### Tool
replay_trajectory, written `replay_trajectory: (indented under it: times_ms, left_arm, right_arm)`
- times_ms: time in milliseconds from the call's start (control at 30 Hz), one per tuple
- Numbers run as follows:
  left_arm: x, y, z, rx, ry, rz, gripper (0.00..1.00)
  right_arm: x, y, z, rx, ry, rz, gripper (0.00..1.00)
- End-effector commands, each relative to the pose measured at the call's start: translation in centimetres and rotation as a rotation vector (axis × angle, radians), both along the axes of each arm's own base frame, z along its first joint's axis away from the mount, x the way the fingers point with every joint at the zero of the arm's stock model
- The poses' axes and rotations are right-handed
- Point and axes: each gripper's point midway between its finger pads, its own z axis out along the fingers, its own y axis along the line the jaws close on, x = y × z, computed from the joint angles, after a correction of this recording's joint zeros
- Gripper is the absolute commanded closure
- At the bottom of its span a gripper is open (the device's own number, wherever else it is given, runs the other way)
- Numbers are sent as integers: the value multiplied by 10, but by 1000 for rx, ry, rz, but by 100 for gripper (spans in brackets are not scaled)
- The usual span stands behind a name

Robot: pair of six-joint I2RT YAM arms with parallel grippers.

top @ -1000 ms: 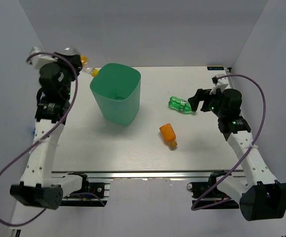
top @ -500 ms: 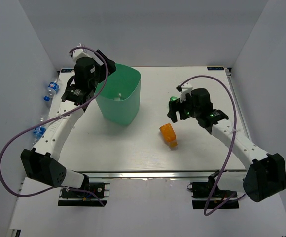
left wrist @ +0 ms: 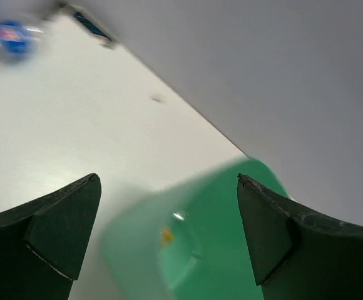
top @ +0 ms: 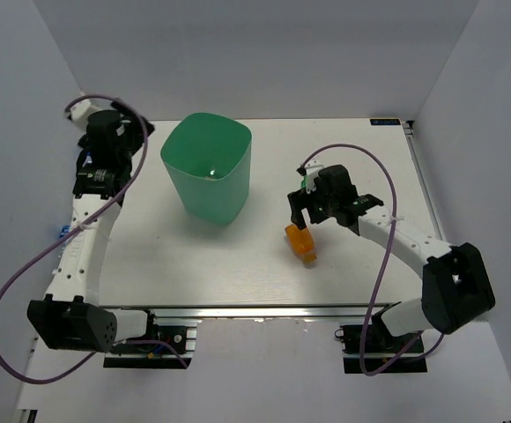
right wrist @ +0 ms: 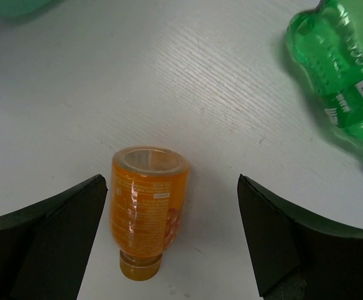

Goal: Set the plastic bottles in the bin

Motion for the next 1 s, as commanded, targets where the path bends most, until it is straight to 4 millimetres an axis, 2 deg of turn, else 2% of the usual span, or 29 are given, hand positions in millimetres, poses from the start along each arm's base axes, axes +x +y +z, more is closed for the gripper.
replay_trajectory:
  times_ms: [0,33,67,100,133,167,200,233,300,400,433,467,500,533,567,600,633,767,800,867,900,933,967]
  left_arm:
    - [-25,61,-25,-30,80,210,2]
    - [-31,69,-44,-34,123,240,2]
    - [-37,91,-54,-44,143,300,2]
    - [-43,98,-59,-66,140,327,2]
    - [-49,104,-81,-76,181,349,2]
    - [-54,116,-88,-86,190,384,2]
    - [-60,120,-95,-102,198,405,2]
    - [-65,125,-109,-106,230,426,2]
    - [-71,131,-118,-111,241,453,2]
    - [-76,133,-133,-116,264,466,2]
    - [-75,133,-135,-118,265,466,2]
    - [-74,132,-134,-116,264,456,2]
    - [-72,132,-133,-115,264,447,2]
    - [-68,131,-134,-115,275,441,2]
    - [-67,130,-134,-114,282,432,2]
    - [-64,130,-129,-109,275,424,2]
    - [-63,131,-131,-106,283,426,2]
    - [-67,136,-136,-93,288,451,2]
    - [-67,136,-138,-97,287,452,2]
    - [-65,134,-140,-99,290,440,2]
    - [-64,135,-140,-93,293,435,2]
    - [-64,136,-139,-88,293,436,2]
    - [-63,136,-137,-79,287,435,2]
  right_arm:
    - [-4,-5,-26,-52,55,-30,11]
    - [-7,-5,-31,-56,69,-26,11]
    - [-10,-4,-36,-59,81,-18,11]
    - [-17,-4,-47,-70,107,-7,11]
    - [-24,1,-52,-44,139,0,11]
    - [-30,3,-59,-29,168,5,11]
    - [-40,4,-70,-30,201,18,11]
    - [-46,6,-76,-22,225,22,11]
    - [-50,7,-87,-22,252,12,11]
    - [-40,8,-87,-21,233,-16,19]
    - [-30,14,-76,-6,201,-20,23]
    - [-23,18,-67,4,181,-17,35]
    - [-17,21,-56,11,163,-14,44]
    - [0,30,-30,42,103,-20,55]
    - [7,34,-11,66,63,-17,68]
    - [14,38,7,81,21,-6,71]
    - [25,46,42,122,-45,2,73]
    - [38,67,120,219,-190,93,75]
    - [44,76,162,275,-264,119,75]
    - [46,96,203,370,-338,209,75]
    - [46,104,243,425,-409,249,74]
    - [43,113,261,471,-429,295,74]
    - [49,124,271,512,-434,316,74]
